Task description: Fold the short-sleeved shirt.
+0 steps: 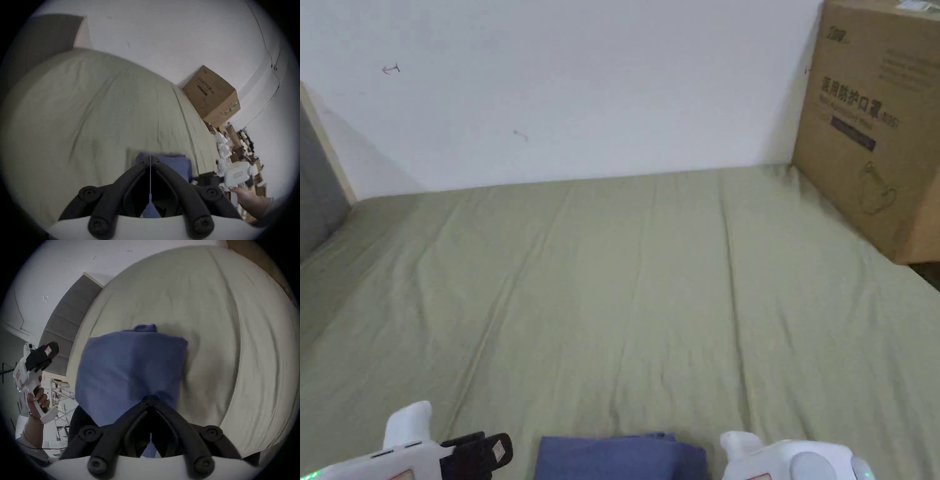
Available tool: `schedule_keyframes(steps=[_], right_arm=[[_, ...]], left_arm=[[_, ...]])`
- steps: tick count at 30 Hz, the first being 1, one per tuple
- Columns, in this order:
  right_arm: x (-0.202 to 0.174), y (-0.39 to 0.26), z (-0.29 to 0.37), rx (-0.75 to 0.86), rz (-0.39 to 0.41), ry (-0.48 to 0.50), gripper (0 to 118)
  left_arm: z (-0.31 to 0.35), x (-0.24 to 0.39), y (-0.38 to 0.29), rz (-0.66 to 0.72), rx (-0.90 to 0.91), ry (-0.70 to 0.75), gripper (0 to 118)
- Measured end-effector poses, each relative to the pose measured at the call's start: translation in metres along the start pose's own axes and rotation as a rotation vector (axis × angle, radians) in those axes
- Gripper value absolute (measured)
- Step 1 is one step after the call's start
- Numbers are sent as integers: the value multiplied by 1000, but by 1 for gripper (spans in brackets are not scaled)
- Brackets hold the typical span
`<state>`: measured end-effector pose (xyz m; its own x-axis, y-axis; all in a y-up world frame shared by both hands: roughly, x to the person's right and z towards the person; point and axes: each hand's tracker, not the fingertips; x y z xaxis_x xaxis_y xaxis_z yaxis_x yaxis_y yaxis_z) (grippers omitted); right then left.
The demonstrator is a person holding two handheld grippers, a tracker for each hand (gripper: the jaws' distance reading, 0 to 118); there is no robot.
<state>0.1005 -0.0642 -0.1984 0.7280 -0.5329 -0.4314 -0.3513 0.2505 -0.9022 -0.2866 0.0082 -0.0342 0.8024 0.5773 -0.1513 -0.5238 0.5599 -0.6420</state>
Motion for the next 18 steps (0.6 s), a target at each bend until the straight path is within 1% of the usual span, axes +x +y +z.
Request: schedule_keyframes(steps=[1, 2, 4, 5, 6, 7, 9, 10, 11, 13, 15, 17, 18], right_arm=[[4, 1, 0, 6, -35, 29, 0], [7, 2, -1, 1, -53, 27, 0], [9, 5, -4, -8, -45, 24, 0], [9, 5, -6, -13, -38, 24, 0], [9, 5, -7, -15, -29, 23, 0], [10, 5, -7, -16, -20, 24, 0], [13, 6, -7, -18, -17, 32, 0], [13, 5, -7, -18, -24, 41, 0], [15, 5, -6, -20, -35, 52, 0], [19, 5, -7, -22, -54, 69, 0], [19, 4, -6, -23, -68, 83, 0], [20, 4, -6, -23, -77, 93, 0], [21, 4, -6, -23, -77, 95, 0]], left_arm=[[-6, -7, -1, 15, -38, -38, 11], [-11, -11, -4, 29, -76, -51, 30], [-23, -24, -7, 67, -130, -82, 64], [-28, -30, -8, 79, -148, -106, 87], [-34, -38, -10, 90, -167, -130, 87], [-40, -43, -11, 101, -180, -153, 93], [-54, -52, -16, 152, -210, -221, 116], [-59, -48, -18, 187, -223, -248, 118], [-68, -50, -21, 226, -252, -282, 118], [-87, -48, -28, 292, -314, -399, 118], [-111, -50, -34, 304, -393, -476, 118], [-126, -42, -36, 276, -421, -502, 118], [-131, -41, -35, 288, -411, -504, 118]])
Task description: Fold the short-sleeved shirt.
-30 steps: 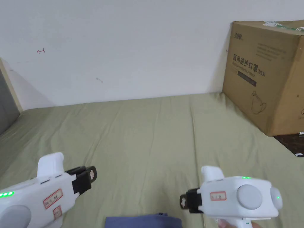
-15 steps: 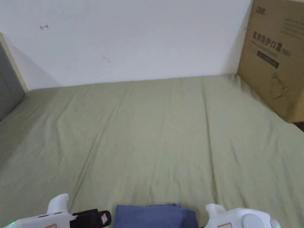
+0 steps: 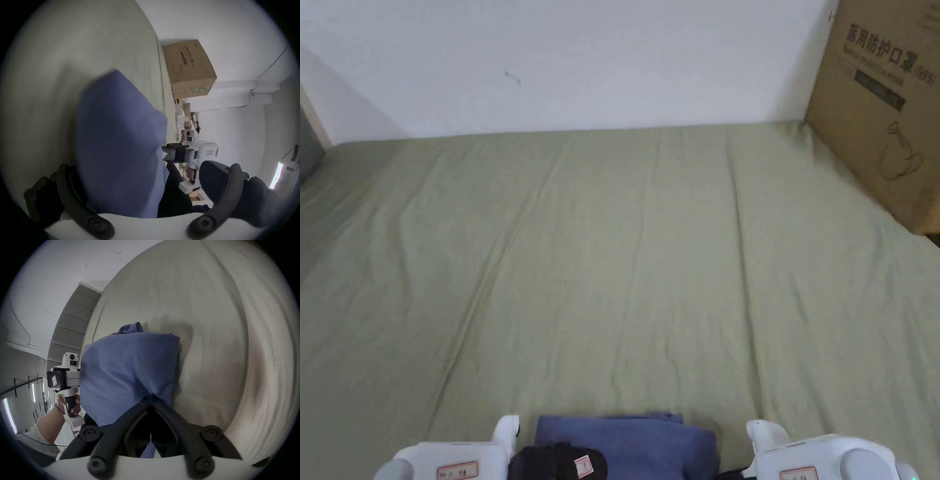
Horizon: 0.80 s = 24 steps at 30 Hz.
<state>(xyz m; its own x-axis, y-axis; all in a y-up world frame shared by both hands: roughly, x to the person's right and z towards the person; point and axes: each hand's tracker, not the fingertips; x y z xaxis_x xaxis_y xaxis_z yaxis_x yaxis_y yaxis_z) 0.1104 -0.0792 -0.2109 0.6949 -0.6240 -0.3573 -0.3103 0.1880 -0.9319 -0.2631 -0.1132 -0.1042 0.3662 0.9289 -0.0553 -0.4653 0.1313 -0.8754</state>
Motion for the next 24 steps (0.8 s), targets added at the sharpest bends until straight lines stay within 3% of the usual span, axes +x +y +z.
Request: schedule_keyframes(steps=[3, 4, 5, 6, 7, 8, 9, 11, 13, 16, 19, 24], right_arm=[[1, -1, 0, 5, -4, 2, 0], [2, -1, 0, 6, -6, 4, 0], [2, -1, 1, 9, -13, 7, 0], [2, -2, 1, 12, -23, 8, 0], [3, -3, 2, 20, -69, 33, 0], [3, -3, 3, 18, -108, 41, 0], [3, -1, 5, 16, -97, 27, 0], [-6, 0, 12, 23, -71, 10, 0], [-19, 2, 24, 43, -9, -37, 0], [-37, 3, 52, 104, 3, 41, 0], [-56, 4, 79, 161, 33, 54, 0], [-79, 9, 107, 225, 88, 14, 0]], left_arm=[[2, -5, 4, 48, 28, -28, 118], [5, -3, 4, 37, 32, -4, 111], [10, -2, 3, -16, 42, 100, 82], [13, -2, 1, -54, 42, 227, 44], [14, -7, -2, -56, 26, 252, 33], [14, -9, -6, 14, 39, 135, 33], [15, -4, -7, 39, 67, 108, 33], [15, 7, -11, -56, 74, 176, 32], [21, 14, -14, -50, 95, 141, 30], [44, 27, -10, -81, 152, 52, 29], [83, 43, 1, -135, 189, 77, 29], [180, 41, 35, -175, 259, 238, 29]])
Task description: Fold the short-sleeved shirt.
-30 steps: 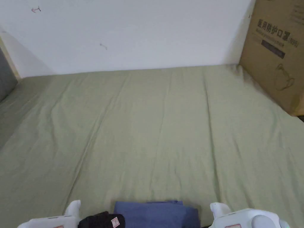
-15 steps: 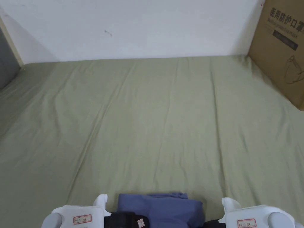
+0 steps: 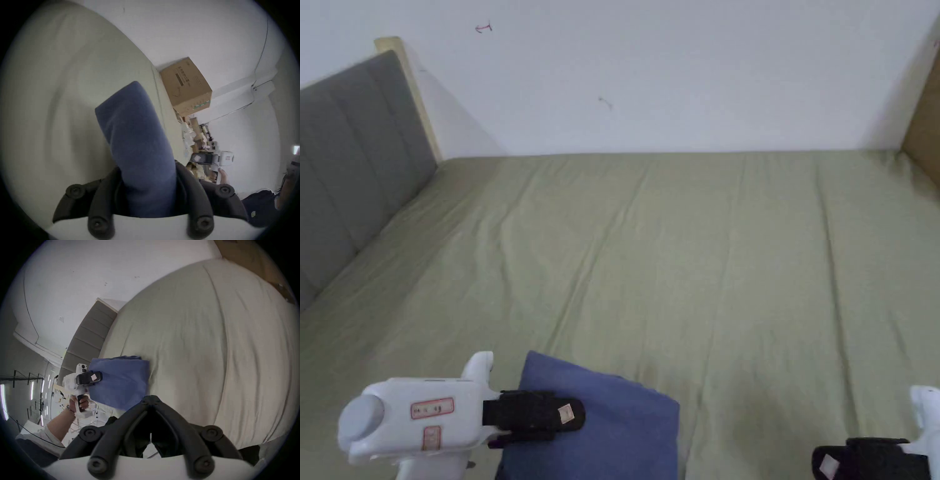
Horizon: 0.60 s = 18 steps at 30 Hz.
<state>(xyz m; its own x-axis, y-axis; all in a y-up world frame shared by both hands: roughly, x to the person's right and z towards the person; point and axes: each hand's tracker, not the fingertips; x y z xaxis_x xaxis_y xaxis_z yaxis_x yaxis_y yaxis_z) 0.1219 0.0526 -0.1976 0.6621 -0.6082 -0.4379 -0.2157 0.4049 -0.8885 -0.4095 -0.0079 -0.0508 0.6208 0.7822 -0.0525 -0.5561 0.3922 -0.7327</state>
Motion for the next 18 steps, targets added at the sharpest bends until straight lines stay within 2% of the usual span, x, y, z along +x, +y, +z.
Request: schedule_keyframes(steps=[7, 13, 14, 15, 16, 17, 18], right_arm=[[-5, 5, 3, 26, 3, -29, 0], [-8, 5, -11, -2, 15, -83, 0], [-8, 4, -12, -6, 16, -83, 0], [-9, 4, -13, -10, 16, -79, 0], [-10, 5, -14, -12, 18, -76, 0], [-12, 5, -15, -13, 20, -74, 0], [-13, 6, -16, -14, 24, -74, 0]], left_arm=[[97, -39, 49, -26, 47, 357, 29], [112, -55, 68, -127, -43, 727, 29], [111, -55, 69, -148, -53, 775, 32], [110, -55, 70, -170, -59, 832, 46], [111, -54, 68, -194, -48, 892, 70], [113, -53, 67, -223, -29, 933, 108], [114, -50, 66, -241, -20, 960, 118]])
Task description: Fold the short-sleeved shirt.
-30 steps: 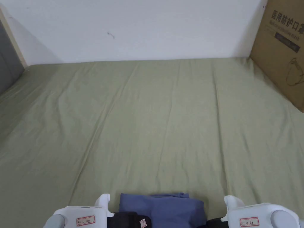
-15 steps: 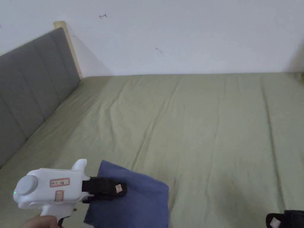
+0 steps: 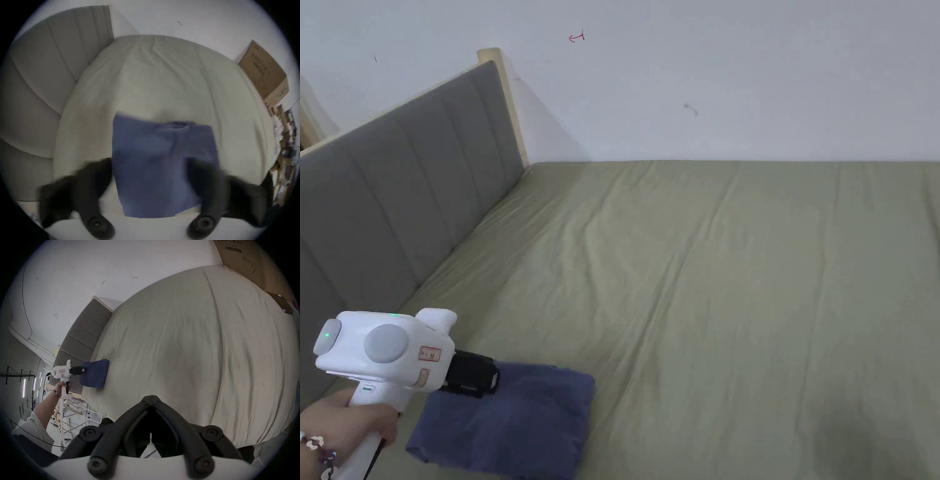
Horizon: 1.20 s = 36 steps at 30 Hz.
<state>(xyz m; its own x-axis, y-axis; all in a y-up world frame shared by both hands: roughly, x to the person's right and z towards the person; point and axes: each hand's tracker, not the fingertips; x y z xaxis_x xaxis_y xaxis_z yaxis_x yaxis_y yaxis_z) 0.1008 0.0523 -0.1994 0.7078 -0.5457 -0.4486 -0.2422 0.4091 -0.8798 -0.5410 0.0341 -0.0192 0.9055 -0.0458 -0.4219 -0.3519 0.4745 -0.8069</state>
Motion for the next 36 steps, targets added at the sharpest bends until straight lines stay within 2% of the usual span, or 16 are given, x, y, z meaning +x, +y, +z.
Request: schedule_keyframes(steps=[2, 7, 11, 13, 14, 15, 16, 17, 18, 20, 24, 27, 29, 32, 34, 36], right_arm=[[-2, 2, 0, 5, 13, -4, 0], [-8, 8, 8, 36, 50, -17, 0], [-10, 10, 20, 72, 68, -18, 0], [-12, 12, 27, 80, 75, -18, 0], [-13, 13, 31, 84, 84, -19, 0], [-15, 13, 36, 90, 96, -23, 0], [-18, 14, 41, 94, 110, -32, 0], [-21, 15, 45, 99, 124, -44, 0], [-24, 16, 50, 103, 142, -61, 0], [-32, 21, 61, 112, 181, -105, 0], [-48, 35, 85, 237, 199, -201, 0], [-67, 44, 103, 360, 213, -195, 0], [-76, 47, 113, 490, 279, -196, 0], [-77, 45, 120, 781, 407, -322, 0], [-81, 41, 125, 857, 377, -416, 0], [-78, 40, 130, 902, 321, -348, 0]], left_arm=[[3, -11, 2, 3, 79, 36, 114], [33, 7, 1, -40, 185, 63, 114], [82, 74, -7, -221, 294, 74, 114], [93, 106, -11, -247, 276, -6, 112], [98, 122, -12, -245, 287, -51, 101], [103, 138, -14, -229, 293, -101, 82], [107, 154, -14, -210, 284, -137, 51], [114, 173, -13, -182, 264, -159, 6], [126, 195, -11, -144, 274, -192, 1], [134, 220, -9, -78, 285, -298, 0], [156, 272, -11, -51, 517, -188, 1], [178, 301, -5, 22, 653, -171, 1], [187, 317, -6, 2, 739, -135, 1], [202, 341, -16, -67, 899, -63, 1], [213, 354, -25, -79, 975, -19, 1], [217, 357, -35, -34, 1030, -18, 1]])
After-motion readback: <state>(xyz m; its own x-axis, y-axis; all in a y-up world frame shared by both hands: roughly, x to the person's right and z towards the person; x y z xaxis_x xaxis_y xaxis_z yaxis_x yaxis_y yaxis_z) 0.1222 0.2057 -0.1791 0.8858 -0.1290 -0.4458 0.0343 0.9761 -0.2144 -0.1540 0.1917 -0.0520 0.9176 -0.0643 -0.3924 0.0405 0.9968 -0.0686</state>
